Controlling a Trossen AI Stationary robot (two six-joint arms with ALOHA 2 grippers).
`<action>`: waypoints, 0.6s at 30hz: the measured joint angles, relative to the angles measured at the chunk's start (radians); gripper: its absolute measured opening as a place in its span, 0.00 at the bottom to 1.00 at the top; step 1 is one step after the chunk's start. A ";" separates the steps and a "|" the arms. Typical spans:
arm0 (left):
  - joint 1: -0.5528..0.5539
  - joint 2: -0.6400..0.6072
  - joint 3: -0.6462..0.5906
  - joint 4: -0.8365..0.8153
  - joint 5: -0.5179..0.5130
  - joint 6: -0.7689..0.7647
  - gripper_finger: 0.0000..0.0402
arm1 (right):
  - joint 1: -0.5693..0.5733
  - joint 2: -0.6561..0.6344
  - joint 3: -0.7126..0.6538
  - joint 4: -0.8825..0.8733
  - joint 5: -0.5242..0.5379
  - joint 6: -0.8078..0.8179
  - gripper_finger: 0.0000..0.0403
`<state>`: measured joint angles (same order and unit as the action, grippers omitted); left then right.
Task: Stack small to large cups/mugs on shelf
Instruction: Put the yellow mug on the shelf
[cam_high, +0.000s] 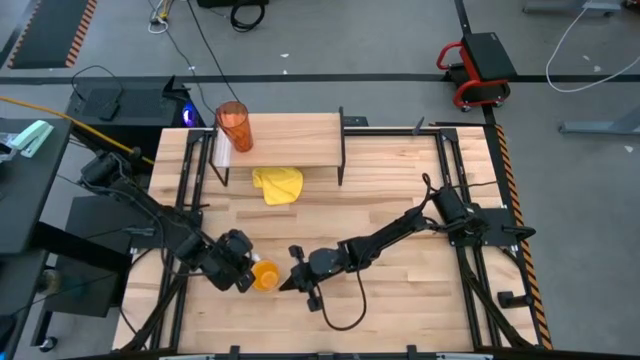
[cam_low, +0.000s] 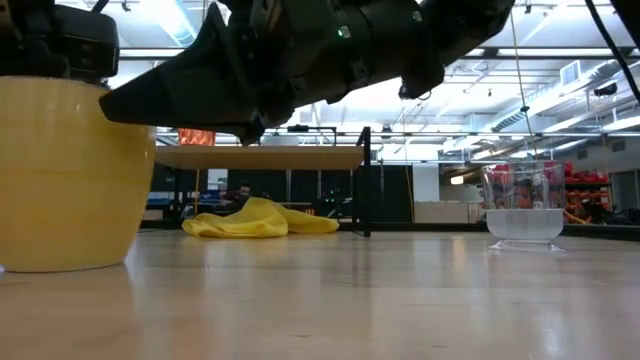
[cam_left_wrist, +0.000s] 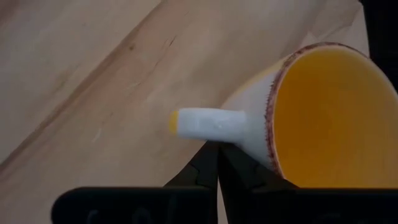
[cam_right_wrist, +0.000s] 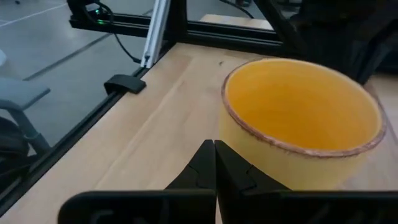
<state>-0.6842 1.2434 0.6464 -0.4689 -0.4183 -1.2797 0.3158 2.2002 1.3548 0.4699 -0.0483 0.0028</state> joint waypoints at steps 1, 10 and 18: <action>0.004 0.000 0.000 0.003 0.000 0.006 0.03 | 0.001 0.000 0.000 0.010 0.000 0.002 0.00; 0.016 0.000 0.000 0.008 -0.006 0.010 0.05 | -0.026 0.000 0.000 0.011 0.040 0.013 0.00; 0.016 0.000 -0.002 0.009 -0.026 0.035 0.03 | -0.067 -0.001 0.000 0.012 0.015 0.013 0.00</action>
<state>-0.6678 1.2434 0.6449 -0.4603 -0.4438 -1.2447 0.2488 2.1994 1.3548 0.4820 -0.0330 0.0154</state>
